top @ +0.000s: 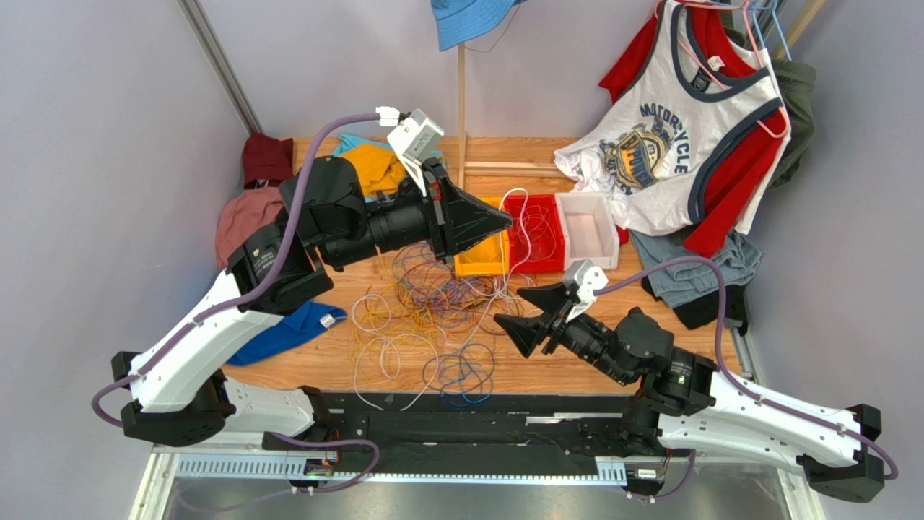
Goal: Untangle the cables
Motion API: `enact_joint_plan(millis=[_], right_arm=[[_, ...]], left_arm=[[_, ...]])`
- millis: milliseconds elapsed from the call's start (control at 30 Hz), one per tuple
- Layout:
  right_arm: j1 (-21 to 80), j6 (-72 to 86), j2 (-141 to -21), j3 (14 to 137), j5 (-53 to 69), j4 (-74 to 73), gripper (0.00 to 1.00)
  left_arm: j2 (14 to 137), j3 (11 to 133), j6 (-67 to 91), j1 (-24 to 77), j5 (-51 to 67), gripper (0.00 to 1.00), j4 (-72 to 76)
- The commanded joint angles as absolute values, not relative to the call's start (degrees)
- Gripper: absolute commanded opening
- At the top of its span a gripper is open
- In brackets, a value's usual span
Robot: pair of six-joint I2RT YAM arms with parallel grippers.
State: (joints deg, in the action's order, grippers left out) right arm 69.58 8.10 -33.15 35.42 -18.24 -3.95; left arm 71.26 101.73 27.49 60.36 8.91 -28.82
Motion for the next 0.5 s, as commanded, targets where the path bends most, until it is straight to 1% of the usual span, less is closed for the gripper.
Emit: enact_joint_plan(millis=[0,33,67,133,167,233,333,467], right_arm=[[69.08,5.98,-32.78,34.19,-7.75,-1.32,0.69],[69.08,5.89,-33.04,34.10,-6.95,-1.06,0.70],[69.08,5.89,-33.66,34.01,-5.90,-0.53,0.74],[68.99,5.98,-34.19,33.66,-4.58,1.47,0.77],[68.91,6.24,-34.54,33.49,-3.96,2.28,0.82],[68.91,6.85,-34.80,32.70,-3.25,4.64,0.87],[68.91,7.21,-36.12,32.26,-4.30,8.07,0.90],[68.91,7.91,-40.42,32.61,-7.89,12.12,0.91]], left_arm=[[71.72,105.99,25.67,60.64,8.44,0.00,-30.76],[71.89,106.43,25.49,60.64,8.61,0.00,-31.46],[72.07,106.78,25.40,60.64,8.70,0.00,-31.81],[72.33,107.58,25.40,60.64,8.96,0.00,-32.43],[72.42,107.67,25.40,60.64,9.05,0.00,-32.52],[72.42,107.49,25.66,60.64,9.14,0.00,-32.61],[72.77,106.97,26.28,60.73,9.84,0.00,-31.99],[73.21,106.43,26.81,61.26,10.72,0.00,-31.11]])
